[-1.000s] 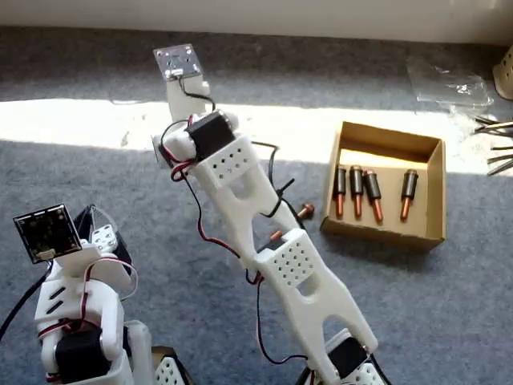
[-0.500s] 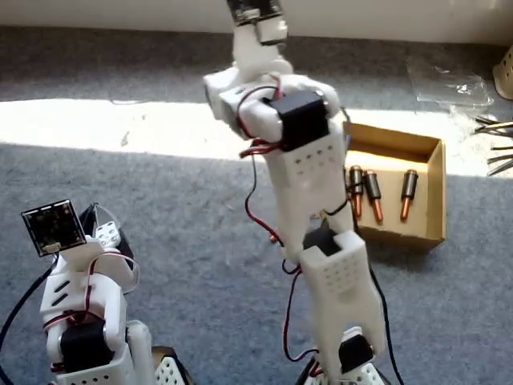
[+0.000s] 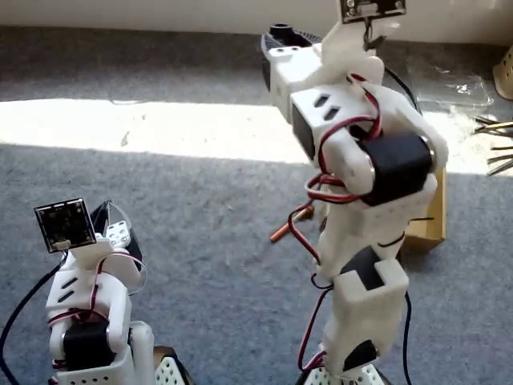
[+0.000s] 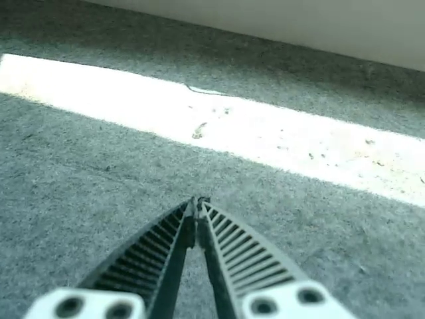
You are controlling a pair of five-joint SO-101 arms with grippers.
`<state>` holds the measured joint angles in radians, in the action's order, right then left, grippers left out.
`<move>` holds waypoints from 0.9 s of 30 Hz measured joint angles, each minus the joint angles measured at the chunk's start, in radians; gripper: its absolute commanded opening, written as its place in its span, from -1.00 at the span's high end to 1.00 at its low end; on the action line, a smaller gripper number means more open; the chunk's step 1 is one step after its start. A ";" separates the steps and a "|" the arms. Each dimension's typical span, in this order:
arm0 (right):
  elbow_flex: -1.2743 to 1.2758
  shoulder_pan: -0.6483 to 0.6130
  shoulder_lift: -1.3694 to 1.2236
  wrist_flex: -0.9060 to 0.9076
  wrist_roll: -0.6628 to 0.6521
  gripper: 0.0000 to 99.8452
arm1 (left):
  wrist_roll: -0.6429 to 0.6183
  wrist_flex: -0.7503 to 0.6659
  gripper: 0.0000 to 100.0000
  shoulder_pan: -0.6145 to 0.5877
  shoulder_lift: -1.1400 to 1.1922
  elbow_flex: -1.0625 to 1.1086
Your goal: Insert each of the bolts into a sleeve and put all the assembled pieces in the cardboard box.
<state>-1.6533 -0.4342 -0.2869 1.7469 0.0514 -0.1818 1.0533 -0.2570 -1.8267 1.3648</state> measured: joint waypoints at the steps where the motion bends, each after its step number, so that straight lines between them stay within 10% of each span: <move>1: -0.003 0.000 0.020 0.000 0.000 0.99 | 0.000 0.000 0.94 0.000 0.000 0.000; 11: 0.018 0.000 0.287 0.000 -0.080 0.99 | 0.000 0.000 0.94 0.000 0.000 0.000; 27: 0.904 0.002 1.043 0.000 -0.091 0.99 | 0.180 -0.003 0.94 0.144 0.002 0.000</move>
<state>-0.7495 -0.4327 0.7564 1.7469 -0.0391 -0.0023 1.0503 -0.1128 -1.8251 1.3648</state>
